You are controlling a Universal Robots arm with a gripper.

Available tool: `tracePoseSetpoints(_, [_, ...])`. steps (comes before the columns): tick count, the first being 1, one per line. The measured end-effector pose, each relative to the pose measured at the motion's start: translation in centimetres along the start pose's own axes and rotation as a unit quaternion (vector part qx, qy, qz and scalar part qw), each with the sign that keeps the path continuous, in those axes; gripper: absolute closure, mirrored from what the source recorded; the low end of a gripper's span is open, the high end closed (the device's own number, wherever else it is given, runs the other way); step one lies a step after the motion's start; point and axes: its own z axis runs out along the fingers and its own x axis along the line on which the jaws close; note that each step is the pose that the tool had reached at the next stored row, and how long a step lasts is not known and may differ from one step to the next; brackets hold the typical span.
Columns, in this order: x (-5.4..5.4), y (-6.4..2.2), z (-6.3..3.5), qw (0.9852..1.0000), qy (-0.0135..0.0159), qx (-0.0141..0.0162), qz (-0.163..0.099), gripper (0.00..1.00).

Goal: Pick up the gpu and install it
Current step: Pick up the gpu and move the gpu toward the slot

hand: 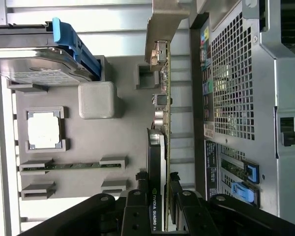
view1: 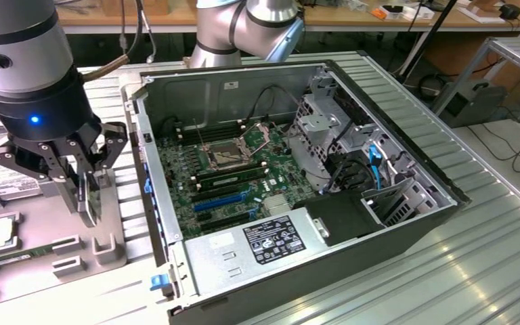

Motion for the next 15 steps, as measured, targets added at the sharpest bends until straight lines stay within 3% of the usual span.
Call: tracePoseSetpoints(15, [-0.1, 0.06, -1.86, 1.0000, 0.0001, 0.0000, 0.000, 0.73])
